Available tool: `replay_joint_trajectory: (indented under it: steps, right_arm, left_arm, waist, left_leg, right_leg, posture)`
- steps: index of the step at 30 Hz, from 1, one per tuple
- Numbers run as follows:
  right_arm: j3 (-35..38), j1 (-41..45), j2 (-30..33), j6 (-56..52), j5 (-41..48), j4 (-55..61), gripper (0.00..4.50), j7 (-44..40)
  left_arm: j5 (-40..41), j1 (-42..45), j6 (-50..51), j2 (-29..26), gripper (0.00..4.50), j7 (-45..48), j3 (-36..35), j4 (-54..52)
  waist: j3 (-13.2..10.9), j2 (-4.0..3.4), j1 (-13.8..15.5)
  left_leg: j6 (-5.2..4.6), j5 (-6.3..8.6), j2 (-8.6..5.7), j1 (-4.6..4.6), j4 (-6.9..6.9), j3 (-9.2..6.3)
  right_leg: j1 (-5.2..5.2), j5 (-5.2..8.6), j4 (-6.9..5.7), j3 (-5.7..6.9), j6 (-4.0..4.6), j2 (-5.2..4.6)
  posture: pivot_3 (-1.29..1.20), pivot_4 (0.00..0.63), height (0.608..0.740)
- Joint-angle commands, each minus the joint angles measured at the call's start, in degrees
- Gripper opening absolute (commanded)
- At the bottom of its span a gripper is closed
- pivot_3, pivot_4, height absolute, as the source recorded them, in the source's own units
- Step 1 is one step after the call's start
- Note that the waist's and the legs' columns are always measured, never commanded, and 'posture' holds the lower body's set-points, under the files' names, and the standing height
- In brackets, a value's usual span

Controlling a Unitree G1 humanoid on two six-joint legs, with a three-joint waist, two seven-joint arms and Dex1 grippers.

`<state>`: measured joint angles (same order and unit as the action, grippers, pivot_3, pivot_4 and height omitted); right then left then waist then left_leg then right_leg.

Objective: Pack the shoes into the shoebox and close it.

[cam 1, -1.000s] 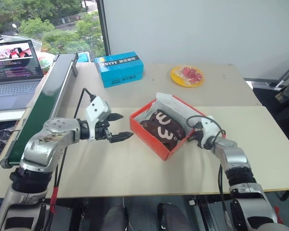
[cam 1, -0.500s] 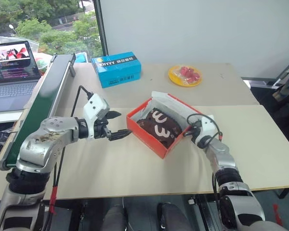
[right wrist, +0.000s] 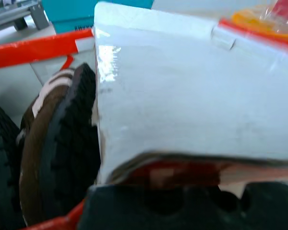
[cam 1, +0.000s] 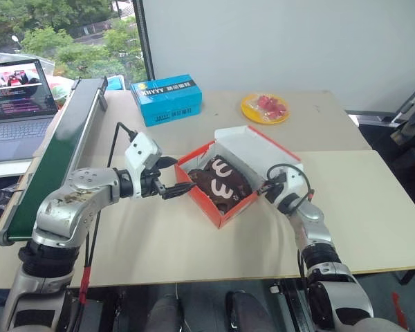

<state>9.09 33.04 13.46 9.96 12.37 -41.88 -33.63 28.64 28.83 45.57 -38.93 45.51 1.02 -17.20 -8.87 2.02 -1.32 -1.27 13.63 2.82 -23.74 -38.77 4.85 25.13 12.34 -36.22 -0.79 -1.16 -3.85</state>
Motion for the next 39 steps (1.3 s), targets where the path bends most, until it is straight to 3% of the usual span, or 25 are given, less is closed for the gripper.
replay_joint_trajectory:
  steps: [1,13,20,26,35,39]
  right_arm:
    - [1.4,1.0,1.0,3.1,0.7,2.5,0.01,0.9]
    - [5.0,2.3,3.1,-0.8,5.8,8.7,0.01,0.8]
    - [1.7,1.0,6.2,2.1,0.1,9.6,0.01,2.1]
    - [0.8,-0.4,5.8,-0.4,0.9,15.2,0.01,1.6]
    - [1.5,-4.7,9.5,-23.9,15.5,34.3,0.01,-7.3]
    - [-2.4,-5.2,14.4,-33.3,17.3,42.2,0.01,-12.2]
  left_arm:
    - [0.0,0.2,-0.6,0.2,4.5,-0.7,-0.7,-1.2]
    - [-0.7,0.0,-1.2,0.9,4.5,-1.3,0.0,-0.8]
    - [-1.1,0.5,-1.7,1.5,4.5,-1.2,0.4,-0.1]
    - [-1.5,0.6,-1.9,1.3,4.5,-0.8,0.4,0.2]
    - [-0.9,0.5,-0.8,-0.1,4.5,-1.4,-2.3,-0.3]
    - [-0.7,-0.3,-0.5,0.4,4.5,-2.0,-2.2,-1.4]
  waist:
    - [0.0,0.0,0.1]
    - [0.0,-0.01,0.3]
    - [0.0,-0.01,0.3]
    - [0.0,-0.01,0.2]
    - [0.0,-0.01,0.5]
    - [0.0,-0.01,0.6]
  left_leg:
    - [0.0,0.0,0.0,0.0,0.0,0.0]
    - [0.0,0.0,-0.01,-0.01,0.0,0.02]
    - [0.0,0.0,-0.02,0.0,-0.01,0.05]
    - [0.0,0.0,-0.01,0.02,0.0,0.04]
    - [-0.01,0.0,0.0,0.01,-0.03,-0.01]
    - [-0.02,0.01,-0.01,0.0,-0.04,0.0]
  right_leg:
    - [0.0,0.0,0.0,0.0,0.0,0.0]
    - [0.0,0.0,0.0,0.0,0.0,-0.02]
    - [0.0,0.0,0.0,-0.01,0.0,-0.02]
    - [0.0,-0.01,-0.01,-0.03,0.0,0.0]
    - [-0.01,-0.01,-0.02,-0.01,0.0,-0.01]
    - [-0.01,-0.01,0.0,0.0,-0.01,-0.02]
  posture:
    - [0.0,0.15,0.74]
    - [0.0,0.15,0.74]
    - [0.0,0.15,0.74]
    - [0.0,0.15,0.74]
    - [0.0,0.15,0.74]
    - [0.0,0.15,0.74]
